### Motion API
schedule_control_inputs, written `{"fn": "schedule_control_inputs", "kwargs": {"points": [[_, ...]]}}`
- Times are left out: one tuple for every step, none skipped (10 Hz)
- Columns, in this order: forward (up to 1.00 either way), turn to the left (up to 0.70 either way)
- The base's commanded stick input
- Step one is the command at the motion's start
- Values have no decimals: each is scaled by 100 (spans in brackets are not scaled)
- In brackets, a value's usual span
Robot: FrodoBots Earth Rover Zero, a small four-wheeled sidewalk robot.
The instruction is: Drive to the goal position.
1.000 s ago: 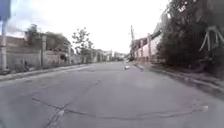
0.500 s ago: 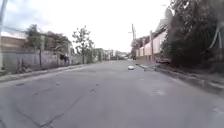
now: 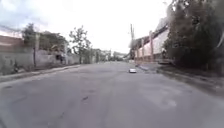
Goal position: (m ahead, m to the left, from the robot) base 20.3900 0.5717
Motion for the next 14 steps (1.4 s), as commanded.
{"fn": "schedule_control_inputs", "kwargs": {"points": [[100,0],[100,-35],[100,-35],[100,5],[100,5],[100,5],[100,5],[100,5],[100,5],[100,5],[100,5],[100,5],[100,5],[100,5]]}}
